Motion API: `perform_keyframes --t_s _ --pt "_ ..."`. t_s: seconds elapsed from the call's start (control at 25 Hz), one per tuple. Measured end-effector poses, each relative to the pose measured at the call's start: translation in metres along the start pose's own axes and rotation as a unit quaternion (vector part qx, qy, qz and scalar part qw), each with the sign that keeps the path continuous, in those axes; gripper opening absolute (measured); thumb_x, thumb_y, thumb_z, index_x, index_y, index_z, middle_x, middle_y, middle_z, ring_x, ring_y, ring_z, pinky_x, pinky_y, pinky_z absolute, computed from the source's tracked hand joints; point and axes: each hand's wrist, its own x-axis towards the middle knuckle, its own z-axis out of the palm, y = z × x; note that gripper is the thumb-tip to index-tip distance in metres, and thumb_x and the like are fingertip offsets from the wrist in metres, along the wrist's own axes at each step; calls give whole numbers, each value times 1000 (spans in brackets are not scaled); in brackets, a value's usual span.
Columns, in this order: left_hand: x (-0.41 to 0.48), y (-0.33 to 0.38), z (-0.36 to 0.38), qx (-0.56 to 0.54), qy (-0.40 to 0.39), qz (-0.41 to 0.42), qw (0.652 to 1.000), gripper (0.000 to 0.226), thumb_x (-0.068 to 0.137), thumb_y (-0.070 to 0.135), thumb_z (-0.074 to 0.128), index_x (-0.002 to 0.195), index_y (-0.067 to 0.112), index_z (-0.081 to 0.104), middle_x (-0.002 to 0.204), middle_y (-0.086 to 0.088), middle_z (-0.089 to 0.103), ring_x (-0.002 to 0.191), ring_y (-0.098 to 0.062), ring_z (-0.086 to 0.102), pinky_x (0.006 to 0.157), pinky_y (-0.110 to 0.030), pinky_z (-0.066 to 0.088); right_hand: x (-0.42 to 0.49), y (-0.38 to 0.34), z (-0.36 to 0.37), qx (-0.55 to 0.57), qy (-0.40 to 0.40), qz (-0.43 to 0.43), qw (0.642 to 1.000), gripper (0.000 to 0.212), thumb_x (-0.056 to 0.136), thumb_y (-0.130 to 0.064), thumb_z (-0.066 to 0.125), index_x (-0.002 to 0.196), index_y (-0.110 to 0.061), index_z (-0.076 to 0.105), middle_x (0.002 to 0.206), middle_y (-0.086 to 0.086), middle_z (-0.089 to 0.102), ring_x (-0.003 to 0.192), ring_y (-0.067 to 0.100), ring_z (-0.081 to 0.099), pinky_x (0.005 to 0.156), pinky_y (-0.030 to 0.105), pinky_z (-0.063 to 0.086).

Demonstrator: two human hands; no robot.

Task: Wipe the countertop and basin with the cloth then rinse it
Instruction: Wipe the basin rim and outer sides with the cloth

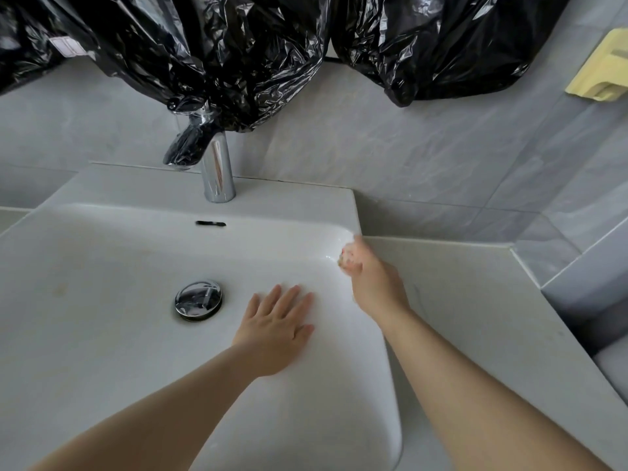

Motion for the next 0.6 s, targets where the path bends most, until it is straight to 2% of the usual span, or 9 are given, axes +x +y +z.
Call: perform_keyframes --t_s 0.08,0.12,0.2,0.36,0.44,0.52,0.6 --pt "1 0 -1 4 -10 5 1000 55 98 48 13 147 36 -8 156 11 -13 142 -16 -15 114 -38 -10 25 -11 2 -43 -23 45 998 48 97 -16 40 142 -27 30 129 11 55 106 29 55 85 29 39" --pt "1 -1 -1 4 -16 7 1000 55 98 48 13 147 36 -8 156 11 -12 143 -16 -15 114 -38 -9 30 -13 4 -67 -18 60 996 47 96 -13 40 142 -18 30 130 16 53 112 33 54 88 32 40" --pt "0 0 -3 1 -21 10 1000 55 98 47 14 147 35 -6 156 10 -12 143 -16 -14 114 -39 -8 16 -10 1 -87 -13 74 993 30 97 -18 39 124 -7 47 121 20 59 110 35 56 84 33 43" --pt "-1 3 -11 -5 -43 15 999 57 98 46 18 148 32 -4 157 7 -10 143 -19 -13 115 -40 -6 -64 16 -10 -127 -50 37 990 31 99 -27 31 110 -5 49 105 20 66 100 33 62 82 34 45" --pt "-1 5 -13 -1 -48 11 999 58 98 46 19 148 30 -4 157 6 -9 143 -20 -11 115 -39 -4 -64 15 -11 -121 -69 27 990 25 98 -26 33 103 -11 51 101 18 67 97 32 64 84 33 47" --pt "-4 7 -15 3 -53 12 999 59 97 47 21 149 30 -3 157 6 -8 143 -21 -9 115 -38 -3 -38 6 -7 -104 -66 46 991 23 96 -23 36 104 -11 54 107 18 66 99 33 63 86 32 47" --pt "-11 8 -14 1 -67 17 998 60 97 48 21 148 31 -4 157 6 -8 143 -21 -9 116 -38 -3 -28 -5 -5 -104 -45 68 991 28 96 -20 39 116 -4 50 117 20 61 108 35 58 87 34 45"
